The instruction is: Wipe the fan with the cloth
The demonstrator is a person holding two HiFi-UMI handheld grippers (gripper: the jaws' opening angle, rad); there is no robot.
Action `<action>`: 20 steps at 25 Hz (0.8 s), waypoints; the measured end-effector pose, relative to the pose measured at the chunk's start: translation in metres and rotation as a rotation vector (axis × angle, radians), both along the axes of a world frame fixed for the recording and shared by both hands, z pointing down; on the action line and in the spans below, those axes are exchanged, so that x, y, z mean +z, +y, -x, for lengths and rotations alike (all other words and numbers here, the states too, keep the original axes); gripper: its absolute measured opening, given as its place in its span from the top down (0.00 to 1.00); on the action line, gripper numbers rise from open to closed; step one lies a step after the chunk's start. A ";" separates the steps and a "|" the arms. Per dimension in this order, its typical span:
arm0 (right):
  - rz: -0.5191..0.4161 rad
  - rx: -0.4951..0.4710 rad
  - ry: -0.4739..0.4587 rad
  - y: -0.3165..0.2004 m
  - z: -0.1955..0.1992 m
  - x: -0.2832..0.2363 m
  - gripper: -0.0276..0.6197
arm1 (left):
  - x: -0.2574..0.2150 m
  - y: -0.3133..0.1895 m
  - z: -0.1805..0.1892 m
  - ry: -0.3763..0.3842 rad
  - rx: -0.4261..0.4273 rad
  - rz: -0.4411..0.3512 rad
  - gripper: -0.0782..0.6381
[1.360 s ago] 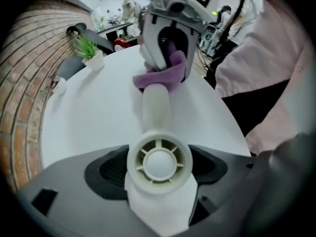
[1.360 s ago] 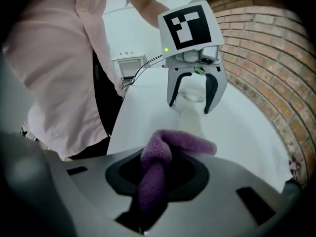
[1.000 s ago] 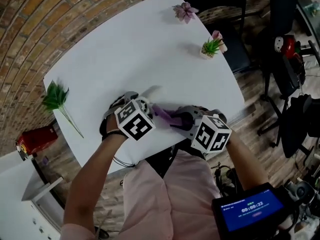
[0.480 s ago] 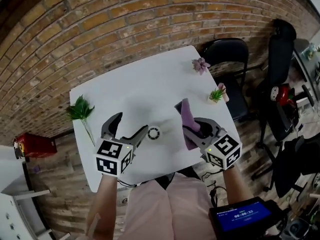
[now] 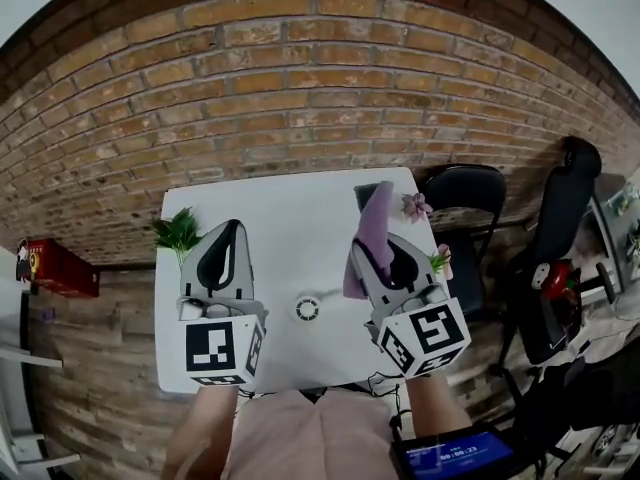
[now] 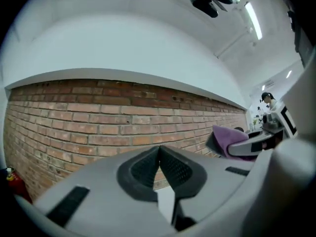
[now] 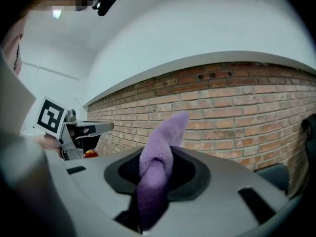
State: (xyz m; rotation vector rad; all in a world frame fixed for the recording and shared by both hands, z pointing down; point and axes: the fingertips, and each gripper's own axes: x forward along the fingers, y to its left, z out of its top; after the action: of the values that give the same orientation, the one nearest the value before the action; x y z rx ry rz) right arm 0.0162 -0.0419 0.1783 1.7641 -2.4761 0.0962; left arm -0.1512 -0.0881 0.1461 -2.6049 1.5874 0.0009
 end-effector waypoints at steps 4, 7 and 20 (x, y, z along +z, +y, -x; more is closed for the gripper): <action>-0.026 0.008 -0.002 -0.003 -0.002 -0.010 0.78 | -0.013 0.006 -0.004 0.011 -0.009 -0.028 0.87; -0.028 0.013 -0.003 -0.004 -0.007 -0.011 0.79 | -0.015 0.013 -0.015 -0.023 0.001 -0.051 0.87; -0.016 -0.059 0.003 -0.015 -0.005 -0.001 0.80 | -0.013 0.020 -0.039 -0.006 -0.019 -0.030 0.87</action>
State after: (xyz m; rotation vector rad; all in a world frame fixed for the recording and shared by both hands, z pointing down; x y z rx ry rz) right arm 0.0211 -0.0565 0.1773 1.6940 -2.5320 0.0697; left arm -0.1122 -0.0682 0.1331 -2.5649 1.5969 0.0156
